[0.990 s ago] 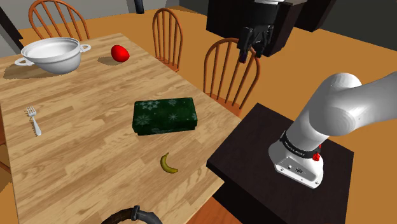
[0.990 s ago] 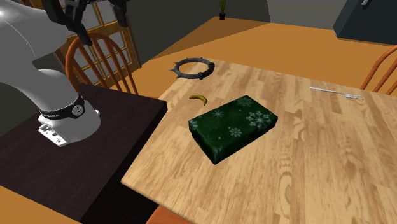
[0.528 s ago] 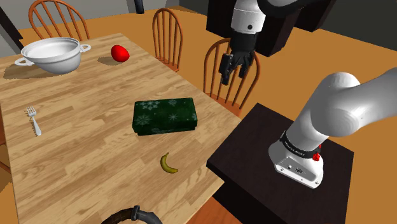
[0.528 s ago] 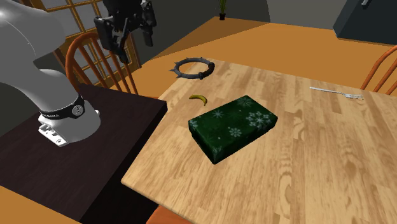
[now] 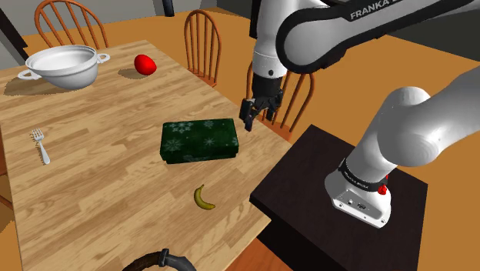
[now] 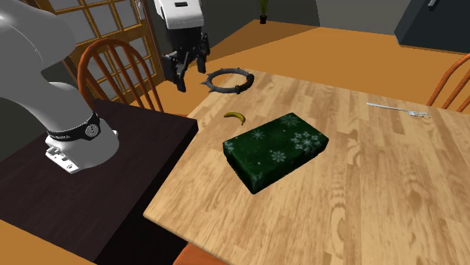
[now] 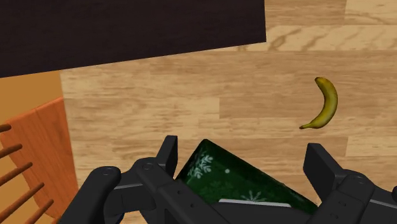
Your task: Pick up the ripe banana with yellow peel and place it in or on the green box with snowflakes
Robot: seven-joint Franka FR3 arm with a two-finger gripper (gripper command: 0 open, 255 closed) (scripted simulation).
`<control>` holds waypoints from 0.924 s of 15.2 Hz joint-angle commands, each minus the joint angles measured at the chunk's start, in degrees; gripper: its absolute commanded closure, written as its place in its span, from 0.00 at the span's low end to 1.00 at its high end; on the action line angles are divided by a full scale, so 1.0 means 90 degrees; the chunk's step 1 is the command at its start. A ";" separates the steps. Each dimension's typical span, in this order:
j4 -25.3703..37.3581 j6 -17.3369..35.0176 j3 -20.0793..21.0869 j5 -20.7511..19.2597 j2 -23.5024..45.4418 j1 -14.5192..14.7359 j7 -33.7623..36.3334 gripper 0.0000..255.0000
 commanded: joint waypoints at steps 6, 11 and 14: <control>0.0137 0.1728 0.0786 0.0280 0.1649 0.0267 0.0587 0.00; 0.0554 0.2844 0.1258 -0.0093 0.3063 0.0298 0.1253 0.00; 0.0902 0.3417 0.1382 -0.0686 0.3953 0.0365 0.1873 0.00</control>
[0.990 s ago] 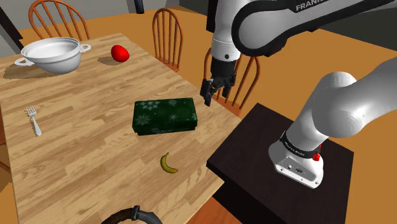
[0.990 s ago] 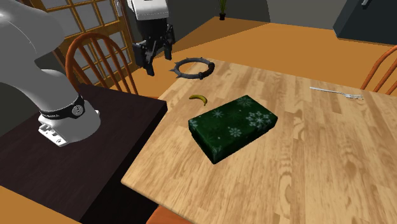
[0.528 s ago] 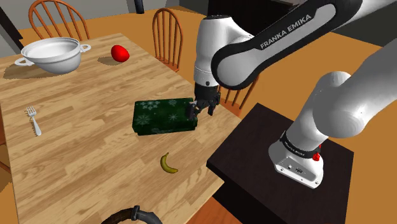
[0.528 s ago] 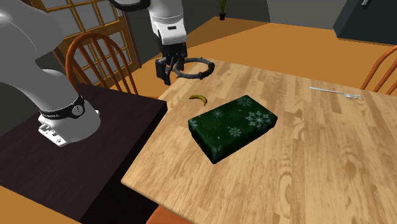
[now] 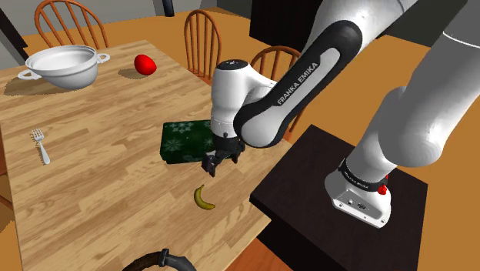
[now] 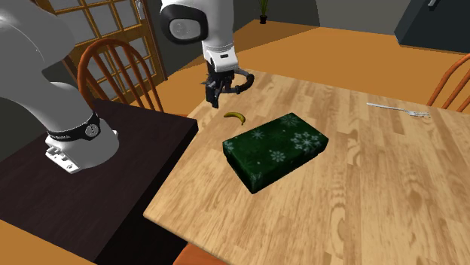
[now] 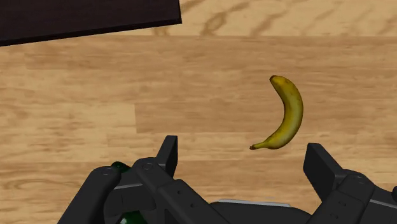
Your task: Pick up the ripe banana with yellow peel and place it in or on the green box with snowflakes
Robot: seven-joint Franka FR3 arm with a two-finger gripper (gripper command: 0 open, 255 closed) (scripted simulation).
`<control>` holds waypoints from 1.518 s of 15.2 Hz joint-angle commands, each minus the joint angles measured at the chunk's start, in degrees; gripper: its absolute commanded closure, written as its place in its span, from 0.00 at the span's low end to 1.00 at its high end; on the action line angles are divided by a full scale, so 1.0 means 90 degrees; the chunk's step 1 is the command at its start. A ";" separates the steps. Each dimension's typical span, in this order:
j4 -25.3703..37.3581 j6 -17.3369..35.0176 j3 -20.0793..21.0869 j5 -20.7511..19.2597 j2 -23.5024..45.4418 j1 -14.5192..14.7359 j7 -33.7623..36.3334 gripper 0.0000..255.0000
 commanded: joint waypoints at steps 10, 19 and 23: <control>0.1559 0.1189 -0.0787 -0.1987 0.2671 0.1229 0.1952 0.00; 0.1770 0.1601 -0.1097 -0.2209 0.3281 0.1536 0.2120 0.00; 0.1770 0.1600 -0.1097 -0.2209 0.3281 0.1536 0.2120 0.00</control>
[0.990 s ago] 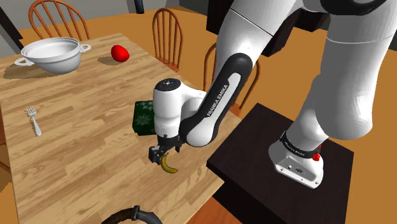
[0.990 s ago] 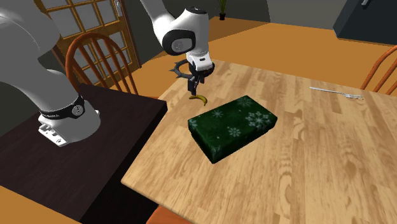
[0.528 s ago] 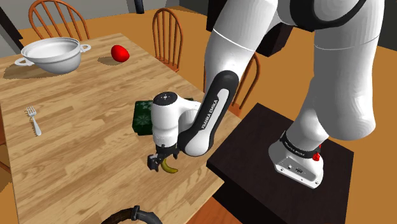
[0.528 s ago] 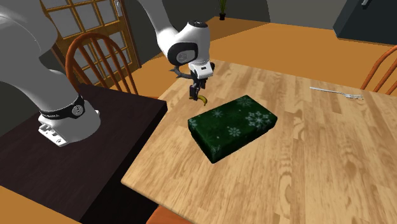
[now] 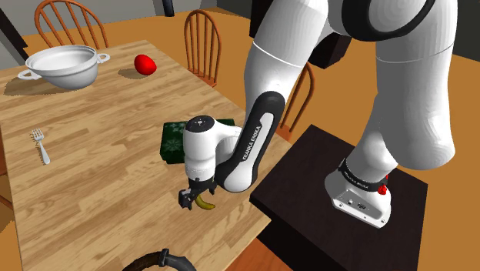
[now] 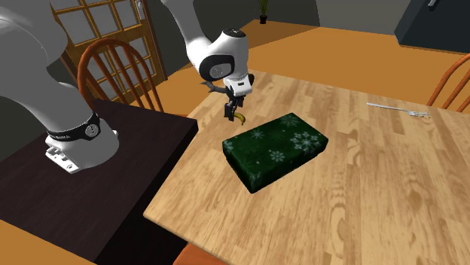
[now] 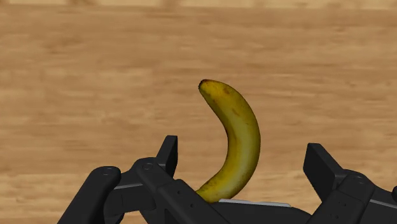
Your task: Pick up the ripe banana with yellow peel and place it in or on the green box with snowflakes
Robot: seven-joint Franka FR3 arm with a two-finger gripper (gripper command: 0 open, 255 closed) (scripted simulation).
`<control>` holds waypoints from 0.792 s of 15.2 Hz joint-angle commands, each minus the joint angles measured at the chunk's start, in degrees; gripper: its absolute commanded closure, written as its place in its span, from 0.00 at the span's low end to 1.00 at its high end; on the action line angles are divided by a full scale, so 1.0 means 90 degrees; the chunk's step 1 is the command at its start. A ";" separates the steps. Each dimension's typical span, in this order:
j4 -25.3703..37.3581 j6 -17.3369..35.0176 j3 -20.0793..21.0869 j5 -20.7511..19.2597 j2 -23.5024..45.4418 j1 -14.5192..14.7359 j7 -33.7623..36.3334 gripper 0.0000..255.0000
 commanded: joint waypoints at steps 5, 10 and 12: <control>0.0000 0.0000 0.0000 0.0000 0.0000 0.0000 0.0000 1.00; 0.0000 0.0000 0.0000 0.0000 0.0000 0.0000 0.0000 1.00; -0.0028 -0.0062 0.0043 0.0027 -0.0089 -0.0036 -0.0014 1.00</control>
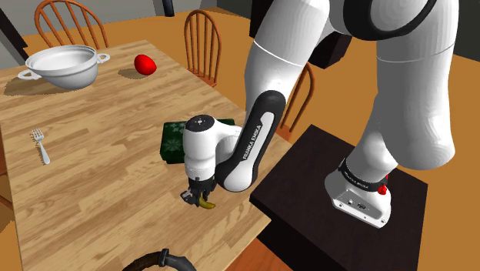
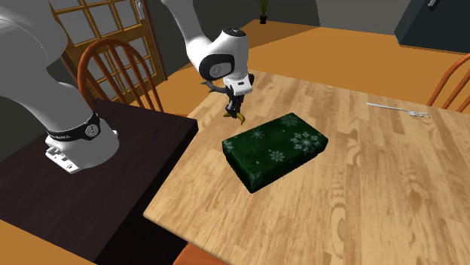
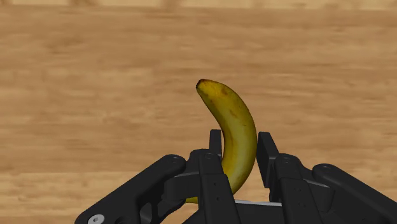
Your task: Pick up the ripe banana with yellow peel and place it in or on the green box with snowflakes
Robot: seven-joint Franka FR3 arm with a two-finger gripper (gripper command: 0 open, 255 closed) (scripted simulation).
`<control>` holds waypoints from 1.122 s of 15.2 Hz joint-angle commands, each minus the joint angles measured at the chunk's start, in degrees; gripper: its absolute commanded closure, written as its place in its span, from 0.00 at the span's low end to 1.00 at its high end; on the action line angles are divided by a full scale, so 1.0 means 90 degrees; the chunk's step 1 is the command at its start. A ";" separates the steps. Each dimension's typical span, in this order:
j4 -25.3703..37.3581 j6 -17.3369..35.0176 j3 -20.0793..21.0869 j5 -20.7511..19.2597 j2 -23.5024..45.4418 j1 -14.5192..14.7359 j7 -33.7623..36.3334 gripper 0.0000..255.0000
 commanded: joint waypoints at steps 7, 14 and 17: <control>-0.0173 -0.0504 0.0344 0.0255 -0.0673 -0.0283 -0.0137 1.00; -0.0262 -0.1014 0.0646 0.0573 -0.1282 -0.0523 -0.0317 1.00; -0.0277 -0.1244 0.0757 0.0724 -0.1538 -0.0609 -0.0404 1.00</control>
